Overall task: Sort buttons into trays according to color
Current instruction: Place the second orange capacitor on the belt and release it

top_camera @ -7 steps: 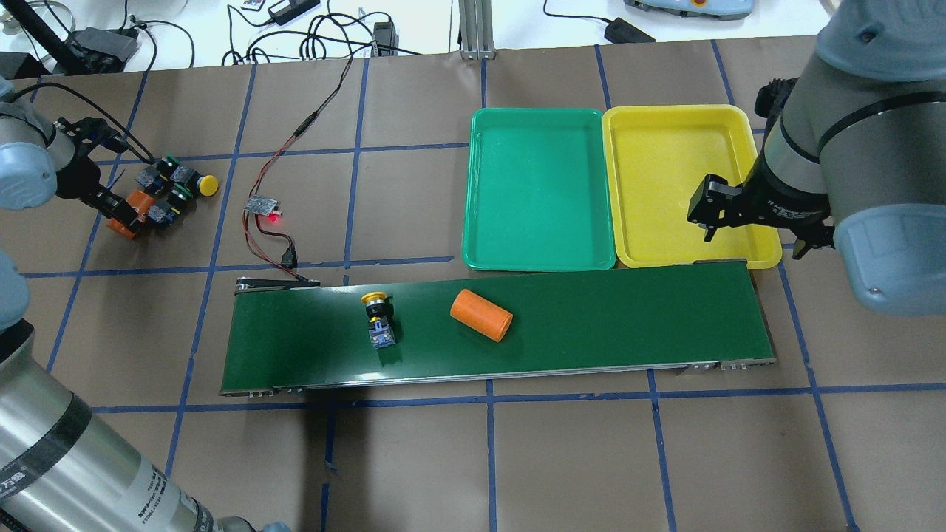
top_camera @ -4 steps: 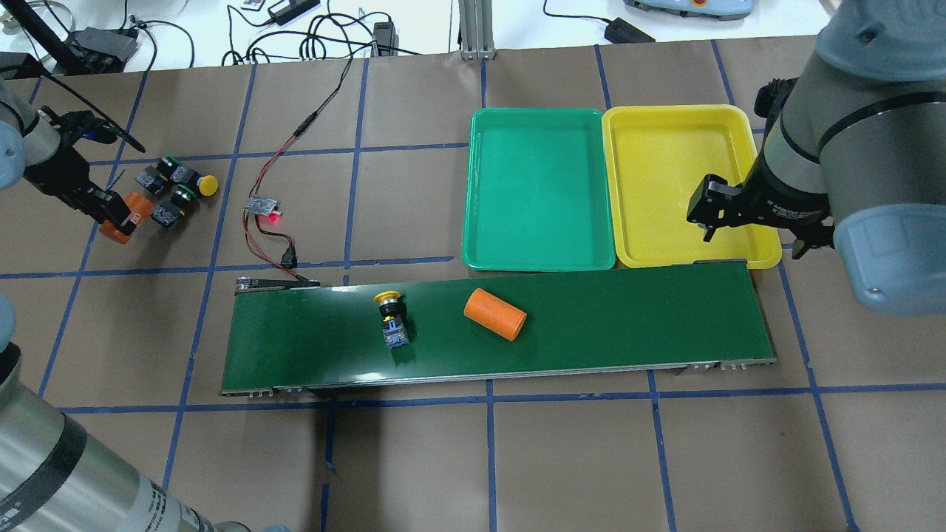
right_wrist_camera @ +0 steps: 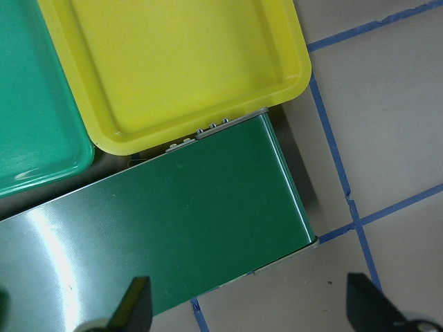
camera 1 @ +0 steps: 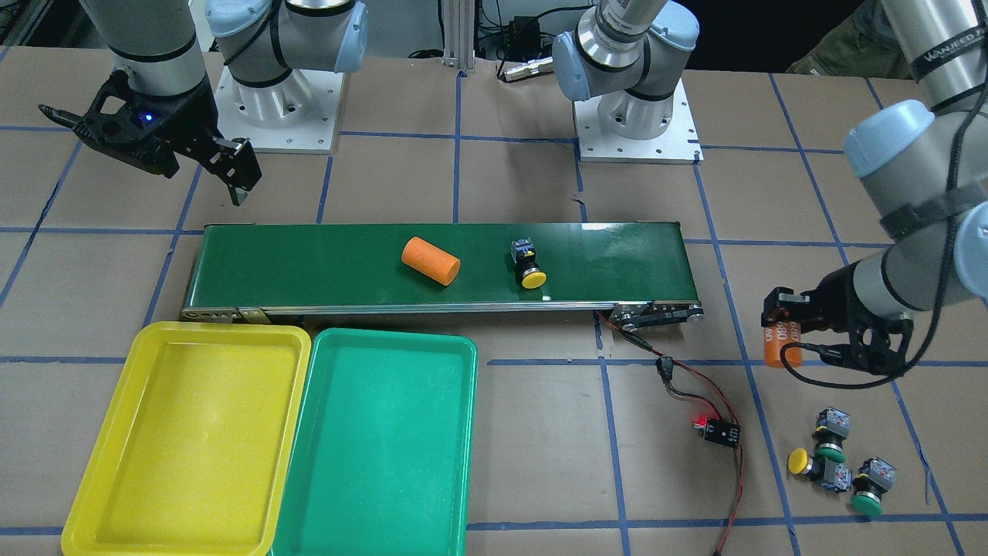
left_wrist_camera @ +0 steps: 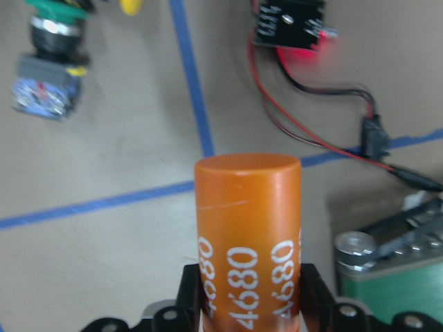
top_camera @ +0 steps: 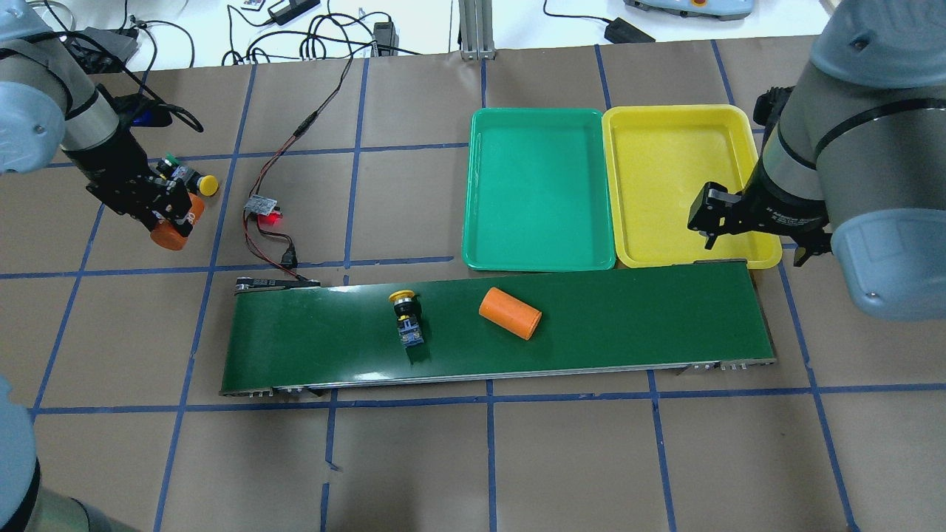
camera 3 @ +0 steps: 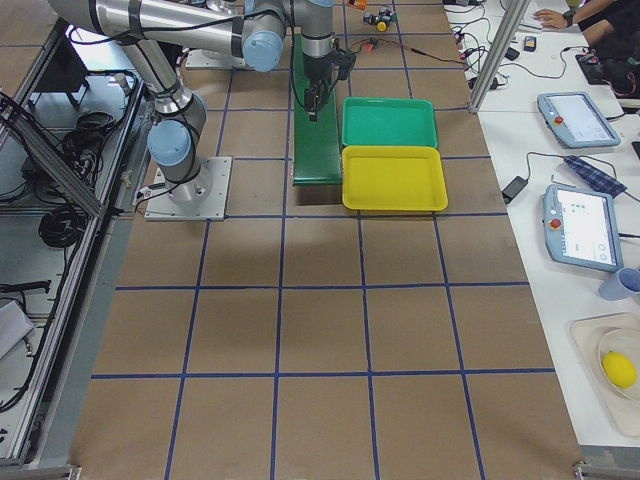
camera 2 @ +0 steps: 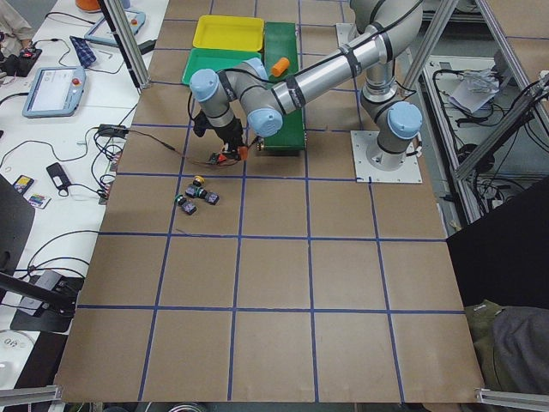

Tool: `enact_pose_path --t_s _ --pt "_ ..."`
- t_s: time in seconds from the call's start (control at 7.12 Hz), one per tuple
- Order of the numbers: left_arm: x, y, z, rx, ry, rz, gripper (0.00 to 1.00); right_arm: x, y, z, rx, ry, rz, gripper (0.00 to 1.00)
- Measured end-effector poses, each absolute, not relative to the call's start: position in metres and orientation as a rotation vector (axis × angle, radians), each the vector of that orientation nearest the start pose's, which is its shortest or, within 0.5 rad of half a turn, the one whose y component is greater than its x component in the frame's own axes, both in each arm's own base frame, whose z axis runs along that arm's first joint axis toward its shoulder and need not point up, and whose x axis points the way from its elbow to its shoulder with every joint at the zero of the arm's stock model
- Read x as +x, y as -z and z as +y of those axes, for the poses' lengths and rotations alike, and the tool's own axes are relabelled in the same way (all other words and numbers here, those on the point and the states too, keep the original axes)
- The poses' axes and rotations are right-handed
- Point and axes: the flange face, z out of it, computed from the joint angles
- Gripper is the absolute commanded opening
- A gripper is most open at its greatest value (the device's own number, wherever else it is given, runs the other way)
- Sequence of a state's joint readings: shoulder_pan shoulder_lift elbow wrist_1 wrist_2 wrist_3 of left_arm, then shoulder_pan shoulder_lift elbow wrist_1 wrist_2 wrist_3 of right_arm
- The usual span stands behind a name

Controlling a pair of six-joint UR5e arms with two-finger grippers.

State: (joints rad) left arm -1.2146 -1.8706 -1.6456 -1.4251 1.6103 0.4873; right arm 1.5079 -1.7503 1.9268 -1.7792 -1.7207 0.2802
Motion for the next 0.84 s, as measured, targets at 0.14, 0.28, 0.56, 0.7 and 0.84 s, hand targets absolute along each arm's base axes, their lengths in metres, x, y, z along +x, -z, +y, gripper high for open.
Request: enact_pose_path --t_s 0.14,0.28,0.56,0.7,0.84 --pt "0.042 -0.310 -0.548 0.167 -0.369 3.165 0.01 0.092 -0.413 -0.418 0.566 0.067 3.239 1.00" --pt "0.003 -0.315 -0.520 0.150 -0.369 3.152 0.01 0.092 -0.411 -0.415 0.568 0.060 3.240 1.00" --pt "-0.060 -0.311 -0.484 0.175 -0.318 3.128 0.01 0.093 -0.409 -0.411 0.566 0.056 3.241 1.00" --pt "-0.082 -0.305 -0.472 0.324 -0.279 3.115 0.01 0.093 -0.409 -0.410 0.567 0.059 3.240 1.00" --pt "-0.094 -0.298 -0.459 0.500 -0.261 3.096 0.01 0.093 -0.409 -0.410 0.567 0.066 3.235 1.00"
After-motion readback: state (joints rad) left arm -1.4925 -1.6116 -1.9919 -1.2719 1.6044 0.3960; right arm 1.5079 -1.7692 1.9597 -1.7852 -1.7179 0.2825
